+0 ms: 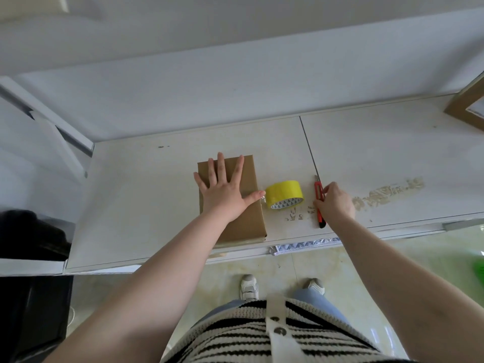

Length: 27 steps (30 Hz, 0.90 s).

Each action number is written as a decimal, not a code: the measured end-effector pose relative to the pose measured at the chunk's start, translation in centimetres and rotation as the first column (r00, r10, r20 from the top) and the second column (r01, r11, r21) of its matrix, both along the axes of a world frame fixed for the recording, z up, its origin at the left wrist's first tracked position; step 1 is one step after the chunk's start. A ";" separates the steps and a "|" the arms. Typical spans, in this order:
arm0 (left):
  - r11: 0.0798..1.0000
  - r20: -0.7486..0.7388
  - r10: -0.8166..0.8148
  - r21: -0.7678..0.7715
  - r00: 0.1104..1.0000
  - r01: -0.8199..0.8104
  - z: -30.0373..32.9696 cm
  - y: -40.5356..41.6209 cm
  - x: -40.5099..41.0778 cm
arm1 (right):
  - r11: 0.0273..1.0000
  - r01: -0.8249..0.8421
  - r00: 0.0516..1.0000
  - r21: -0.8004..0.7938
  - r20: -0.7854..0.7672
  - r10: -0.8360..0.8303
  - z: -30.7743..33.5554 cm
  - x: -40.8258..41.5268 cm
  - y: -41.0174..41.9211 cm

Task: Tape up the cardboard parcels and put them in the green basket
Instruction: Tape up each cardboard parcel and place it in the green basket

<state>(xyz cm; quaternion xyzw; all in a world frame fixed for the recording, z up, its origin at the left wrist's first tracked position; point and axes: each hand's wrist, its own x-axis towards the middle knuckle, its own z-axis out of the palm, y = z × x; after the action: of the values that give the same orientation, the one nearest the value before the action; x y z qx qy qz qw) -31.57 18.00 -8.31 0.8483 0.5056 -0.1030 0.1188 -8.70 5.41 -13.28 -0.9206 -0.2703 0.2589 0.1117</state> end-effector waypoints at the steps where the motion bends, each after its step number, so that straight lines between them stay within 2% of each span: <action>1: 1.000 0.004 0.000 0.001 1.000 0.000 0.0 0.0 0.0 | 1.000 0.021 1.000 0.013 -0.013 -0.021 0.0 0.0 0.0; 5: 1.000 0.004 -0.005 0.011 1.000 0.005 0.0 -0.1 -0.1 | 0.992 0.072 0.996 0.107 -0.054 -0.066 1.2 0.9 0.8; 10: 1.000 0.010 -0.005 0.022 1.000 0.004 0.0 -0.2 0.0 | 0.872 0.181 0.979 0.455 -0.167 -0.116 7.0 0.1 4.9; 12: 1.000 0.023 -0.009 0.022 1.000 0.009 0.0 -0.2 -0.1 | 0.797 0.269 0.923 0.541 -0.382 -0.052 9.0 -2.1 6.6; 13: 1.000 0.030 -0.013 0.027 0.999 0.013 0.0 -0.2 -0.2 | 0.770 0.324 0.858 0.550 -0.514 0.006 9.5 -3.4 7.1; 15: 0.999 0.028 -0.015 0.031 0.999 0.014 0.0 -0.2 -0.2 | 0.800 0.327 0.750 0.503 -0.653 0.104 9.3 -6.1 7.2; 16: 1.000 0.026 -0.010 0.029 1.000 0.010 0.0 -0.2 -0.2 | 0.843 0.255 0.759 0.474 -0.638 0.129 8.8 -7.2 6.9; 18: 1.000 0.032 0.001 0.030 0.999 -0.002 0.0 -0.2 -0.3 | 0.898 0.049 0.854 0.438 -0.484 0.190 7.6 -8.0 5.9; 20: 0.999 0.049 0.009 0.053 0.999 -0.012 -0.2 -0.1 -0.6 | 0.895 -0.066 0.903 0.442 -0.355 0.242 7.0 -7.3 5.0; 23: 0.996 0.074 0.023 0.085 0.997 -0.029 -0.5 0.1 -1.4 | 0.857 -0.084 0.855 0.508 -0.405 0.324 7.0 -5.9 3.9; 27: 0.994 0.085 0.018 0.103 0.996 -0.026 -0.7 0.2 -1.4 | 0.847 -0.224 0.813 0.482 -0.386 0.435 6.9 -5.6 3.4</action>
<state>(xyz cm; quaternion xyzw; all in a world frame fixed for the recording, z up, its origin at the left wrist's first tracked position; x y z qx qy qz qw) -32.99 18.16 -9.00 0.8513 0.5142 -0.0394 0.0969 -14.26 8.84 -6.34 -0.7185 -0.4413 0.4317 0.3204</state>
